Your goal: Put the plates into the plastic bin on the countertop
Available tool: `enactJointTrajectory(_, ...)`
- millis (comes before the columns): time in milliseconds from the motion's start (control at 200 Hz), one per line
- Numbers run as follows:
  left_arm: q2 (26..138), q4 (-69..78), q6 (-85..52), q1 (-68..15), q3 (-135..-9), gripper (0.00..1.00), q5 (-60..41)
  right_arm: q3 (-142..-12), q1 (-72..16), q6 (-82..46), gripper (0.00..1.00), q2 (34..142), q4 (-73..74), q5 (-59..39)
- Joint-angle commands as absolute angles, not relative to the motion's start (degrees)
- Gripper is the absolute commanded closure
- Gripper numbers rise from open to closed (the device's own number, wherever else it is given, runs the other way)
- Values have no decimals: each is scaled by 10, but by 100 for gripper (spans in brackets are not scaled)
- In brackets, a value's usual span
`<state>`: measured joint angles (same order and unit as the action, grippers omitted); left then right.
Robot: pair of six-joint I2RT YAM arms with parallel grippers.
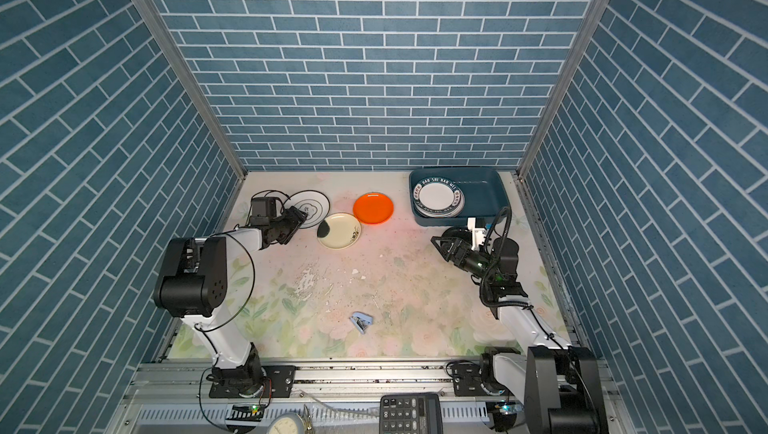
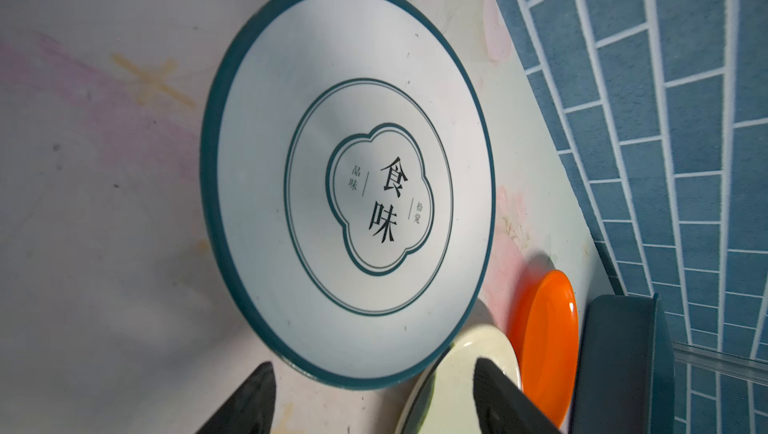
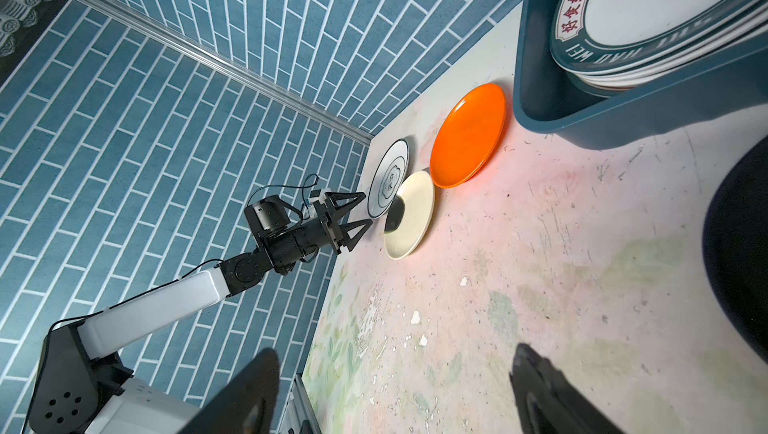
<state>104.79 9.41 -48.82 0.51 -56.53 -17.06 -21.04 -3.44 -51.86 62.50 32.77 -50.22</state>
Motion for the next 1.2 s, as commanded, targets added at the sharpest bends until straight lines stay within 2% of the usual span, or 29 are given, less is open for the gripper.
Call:
enactJointTrajectory(0, 1072, 101, -494, 11, -583, 25, -168, -205, -37, -530, 13, 619, 346, -511)
enactJointTrajectory(95, 1089, 110, -509, 16, -581, 32, -162, -204, -37, -528, 16, 618, 340, -507)
enactJointTrajectory(495, 1132, 163, -556, 26, -565, 51, -115, -205, -38, -522, 17, 620, 327, -497)
enactJointTrajectory(590, 1148, 159, -583, 29, -567, 65, -105, -205, -37, -518, 21, 613, 313, -488)
enactJointTrajectory(770, 1169, 154, -585, 30, -583, 68, -100, -207, -37, -490, 21, 587, 267, -463)
enactJointTrajectory(1030, 1179, 141, -593, 31, -601, 92, -99, -206, -37, -486, 22, 582, 249, -442)
enactJointTrajectory(1145, 1180, 140, -598, 31, -608, 100, -95, -206, -37, -482, 22, 576, 243, -434)
enactJointTrajectory(1190, 1182, 136, -599, 31, -614, 100, -96, -206, -38, -479, 22, 574, 238, -432)
